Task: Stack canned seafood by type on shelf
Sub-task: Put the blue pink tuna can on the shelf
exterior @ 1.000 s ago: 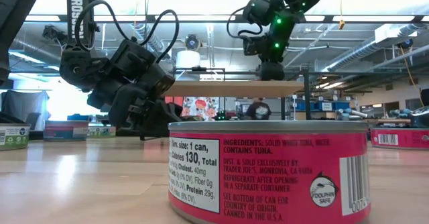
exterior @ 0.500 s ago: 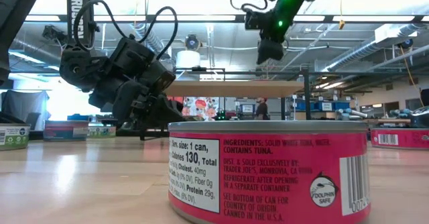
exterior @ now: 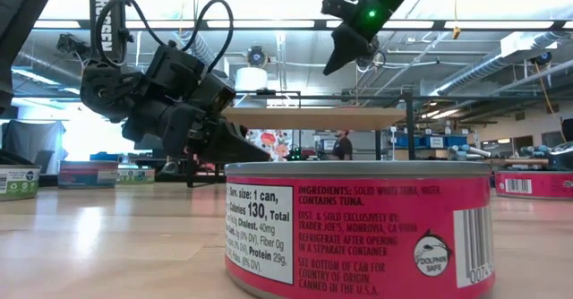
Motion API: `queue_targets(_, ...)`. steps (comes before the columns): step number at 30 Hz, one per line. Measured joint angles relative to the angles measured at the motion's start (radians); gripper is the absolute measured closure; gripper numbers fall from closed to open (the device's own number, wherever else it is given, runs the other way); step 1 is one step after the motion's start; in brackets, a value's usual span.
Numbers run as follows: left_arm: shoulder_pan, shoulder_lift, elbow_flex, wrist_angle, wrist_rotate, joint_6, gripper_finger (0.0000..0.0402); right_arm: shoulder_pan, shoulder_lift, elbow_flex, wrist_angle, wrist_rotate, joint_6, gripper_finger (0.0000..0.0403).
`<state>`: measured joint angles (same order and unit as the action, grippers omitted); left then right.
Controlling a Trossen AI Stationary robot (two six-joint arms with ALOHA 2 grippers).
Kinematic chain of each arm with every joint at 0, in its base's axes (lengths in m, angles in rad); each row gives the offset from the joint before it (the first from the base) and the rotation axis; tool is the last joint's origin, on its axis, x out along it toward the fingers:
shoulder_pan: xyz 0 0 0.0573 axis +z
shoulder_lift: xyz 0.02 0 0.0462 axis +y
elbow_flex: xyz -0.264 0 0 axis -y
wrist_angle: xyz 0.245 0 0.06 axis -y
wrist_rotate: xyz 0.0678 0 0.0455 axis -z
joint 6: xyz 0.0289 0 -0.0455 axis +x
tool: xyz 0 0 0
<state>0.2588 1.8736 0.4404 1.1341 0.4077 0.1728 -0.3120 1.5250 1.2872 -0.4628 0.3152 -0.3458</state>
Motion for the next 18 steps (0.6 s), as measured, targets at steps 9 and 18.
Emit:
queue_targets(9, 0.000, 0.000, 0.000, -0.001, -0.015, -0.009, 0.0396, 0.049, 0.002, -0.173, 0.298, -0.099, 0.057, 0.0395)
queue_targets(18, 0.000, 0.000, 0.000, -0.001, -0.017, 0.009, 0.0396, 0.101, 0.003, -0.219, 0.350, -0.099, 0.150, 0.0399)
